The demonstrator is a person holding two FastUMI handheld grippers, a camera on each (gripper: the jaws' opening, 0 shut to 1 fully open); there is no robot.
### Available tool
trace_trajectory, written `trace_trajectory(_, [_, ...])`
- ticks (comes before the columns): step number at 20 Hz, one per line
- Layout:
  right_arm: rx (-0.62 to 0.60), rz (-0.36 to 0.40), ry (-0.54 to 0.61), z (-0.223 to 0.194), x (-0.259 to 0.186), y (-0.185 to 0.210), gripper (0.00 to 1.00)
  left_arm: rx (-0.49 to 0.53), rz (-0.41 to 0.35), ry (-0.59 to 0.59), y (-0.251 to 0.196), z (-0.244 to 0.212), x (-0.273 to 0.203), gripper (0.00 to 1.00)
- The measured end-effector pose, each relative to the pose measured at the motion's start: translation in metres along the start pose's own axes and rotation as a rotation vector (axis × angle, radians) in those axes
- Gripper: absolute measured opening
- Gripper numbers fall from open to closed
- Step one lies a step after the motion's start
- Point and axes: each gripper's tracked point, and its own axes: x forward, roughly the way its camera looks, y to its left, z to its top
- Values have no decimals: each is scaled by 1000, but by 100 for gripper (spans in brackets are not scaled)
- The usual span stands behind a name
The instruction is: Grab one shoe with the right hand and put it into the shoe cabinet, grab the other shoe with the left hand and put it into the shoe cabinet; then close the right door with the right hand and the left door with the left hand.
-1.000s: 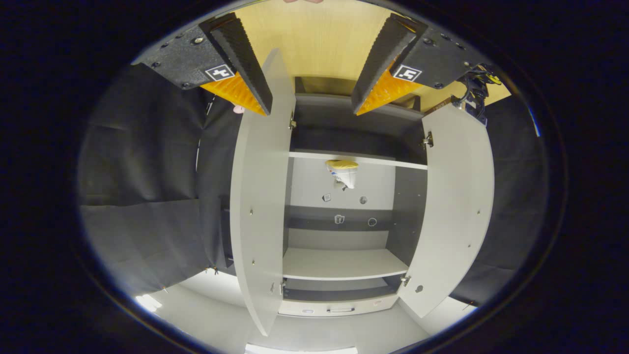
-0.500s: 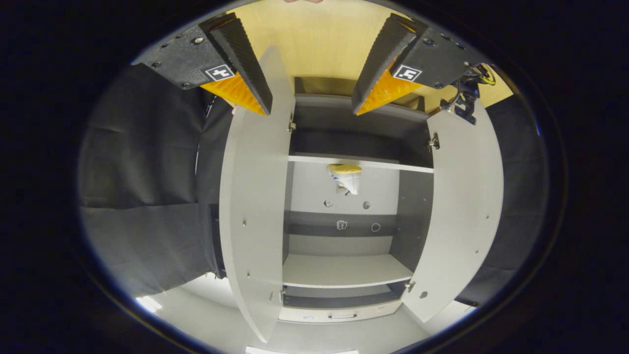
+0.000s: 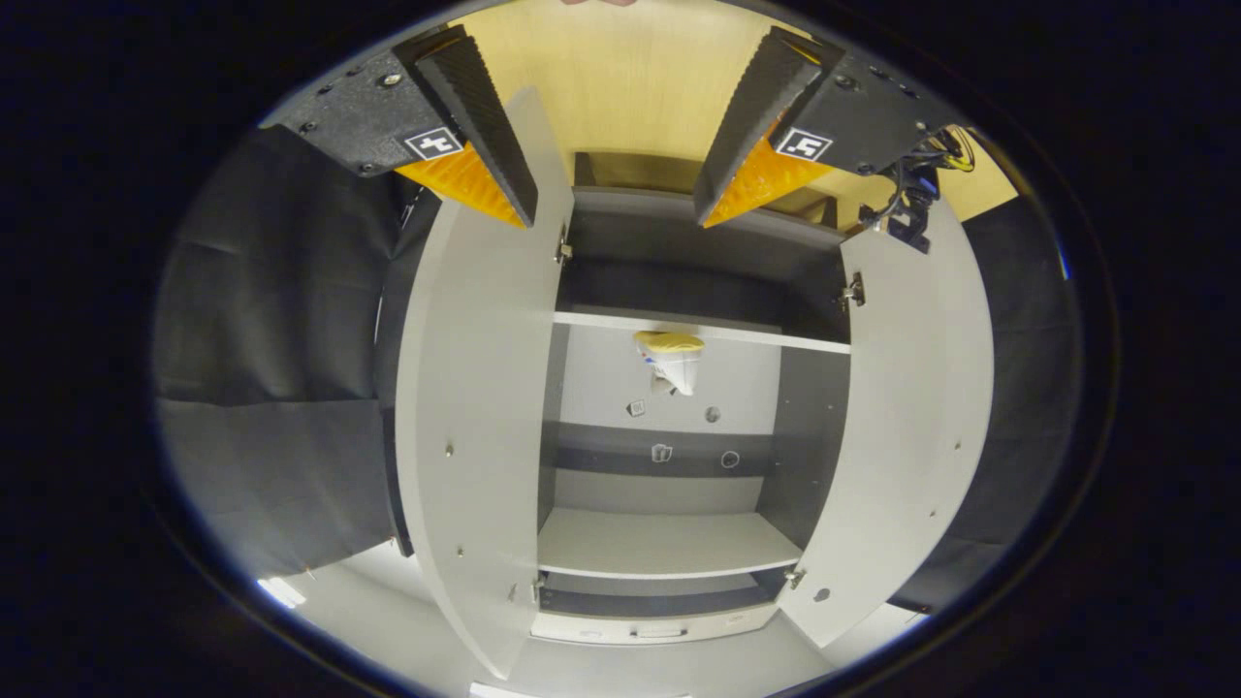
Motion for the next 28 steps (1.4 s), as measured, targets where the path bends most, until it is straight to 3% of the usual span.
trace_trajectory(1, [-7,1,0,0,1,0,100,-11,24,-5,7,-3,12,36])
trace_trajectory(2, [-14,0,1,-1,1,1,100,-20,36,-11,10,-1,11,13])
trace_trajectory(4, [-20,1,2,-2,1,1,100,-32,44,-17,11,-2,8,0])
trace_trajectory(8, [-20,6,3,-2,0,2,100,-40,70,-54,14,10,-2,0])
trace_trajectory(12, [-26,25,-18,4,-1,8,100,-103,35,-113,4,46,-51,0])
trace_trajectory(19, [-12,111,-65,19,-3,35,100,-104,-30,-328,-35,191,-132,0])
trace_trajectory(21, [-16,132,-77,24,-6,40,100,-74,-13,-415,-39,242,-144,0])
trace_trajectory(22, [-17,137,-83,25,-7,41,100,-69,0,-449,-39,266,-148,11])
trace_trajectory(23, [-16,141,-86,26,-8,41,100,-79,8,-470,-39,287,-152,0])
trace_trajectory(28, [-4,158,-82,28,-10,38,100,-147,66,-504,-32,365,-134,0])
